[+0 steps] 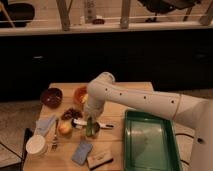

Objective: Place pepper in metal cup

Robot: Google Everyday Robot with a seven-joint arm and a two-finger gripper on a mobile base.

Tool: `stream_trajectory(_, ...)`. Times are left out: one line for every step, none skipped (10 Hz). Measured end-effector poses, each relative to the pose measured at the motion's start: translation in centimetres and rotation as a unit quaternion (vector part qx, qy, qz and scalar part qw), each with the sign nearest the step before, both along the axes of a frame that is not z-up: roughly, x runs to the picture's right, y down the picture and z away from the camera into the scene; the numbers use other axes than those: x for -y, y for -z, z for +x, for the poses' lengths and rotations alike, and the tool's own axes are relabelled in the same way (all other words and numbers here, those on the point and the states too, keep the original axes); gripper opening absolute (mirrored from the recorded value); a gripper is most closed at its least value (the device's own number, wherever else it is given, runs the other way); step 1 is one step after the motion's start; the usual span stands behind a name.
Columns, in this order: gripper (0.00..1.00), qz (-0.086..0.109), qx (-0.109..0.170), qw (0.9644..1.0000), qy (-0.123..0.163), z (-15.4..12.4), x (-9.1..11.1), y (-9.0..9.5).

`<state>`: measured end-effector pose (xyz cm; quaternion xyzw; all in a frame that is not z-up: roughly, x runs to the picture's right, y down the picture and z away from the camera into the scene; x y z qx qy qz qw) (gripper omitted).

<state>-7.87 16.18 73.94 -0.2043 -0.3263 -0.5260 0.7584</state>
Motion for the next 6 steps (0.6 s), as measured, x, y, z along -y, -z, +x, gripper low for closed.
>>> stream_trajectory(0.00, -0.002, -0.003, 1.0000, 0.001, 0.07, -0.23, -0.01)
stream_trajectory(0.00, -0.003, -0.006, 1.0000, 0.001, 0.18, -0.41, 0.00)
stream_trajectory(0.00, -0.004, -0.010, 0.9999, 0.001, 0.36, -0.56, 0.04)
stream_trajectory(0.00, -0.005, -0.014, 0.9999, 0.001, 0.54, -0.70, 0.08)
stream_trajectory(0.00, -0.005, -0.017, 0.9998, 0.001, 0.72, -0.80, 0.11)
stream_trajectory(0.00, -0.006, -0.020, 0.9998, 0.001, 0.89, -0.92, 0.14)
